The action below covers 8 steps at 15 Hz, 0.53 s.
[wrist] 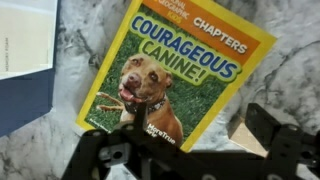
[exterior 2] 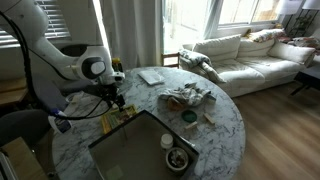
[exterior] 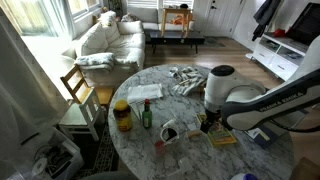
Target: Put the yellow book in the clear container on the left
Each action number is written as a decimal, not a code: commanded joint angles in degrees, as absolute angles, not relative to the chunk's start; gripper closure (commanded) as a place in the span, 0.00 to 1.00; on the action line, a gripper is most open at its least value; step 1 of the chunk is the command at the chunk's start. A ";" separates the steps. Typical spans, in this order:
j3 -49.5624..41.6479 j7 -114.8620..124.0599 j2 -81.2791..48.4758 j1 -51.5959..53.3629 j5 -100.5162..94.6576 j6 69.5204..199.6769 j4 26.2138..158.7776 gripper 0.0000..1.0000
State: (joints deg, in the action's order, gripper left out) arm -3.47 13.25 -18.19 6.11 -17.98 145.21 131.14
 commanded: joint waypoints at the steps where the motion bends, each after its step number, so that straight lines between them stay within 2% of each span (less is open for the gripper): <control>1: -4.84 19.43 -19.97 8.11 -19.75 144.76 130.52 0.00; 8: -8.38 28.73 -21.49 11.16 -26.08 142.34 129.96 0.00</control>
State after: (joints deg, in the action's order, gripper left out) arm -6.81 25.05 -20.48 9.51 -23.53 144.15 130.76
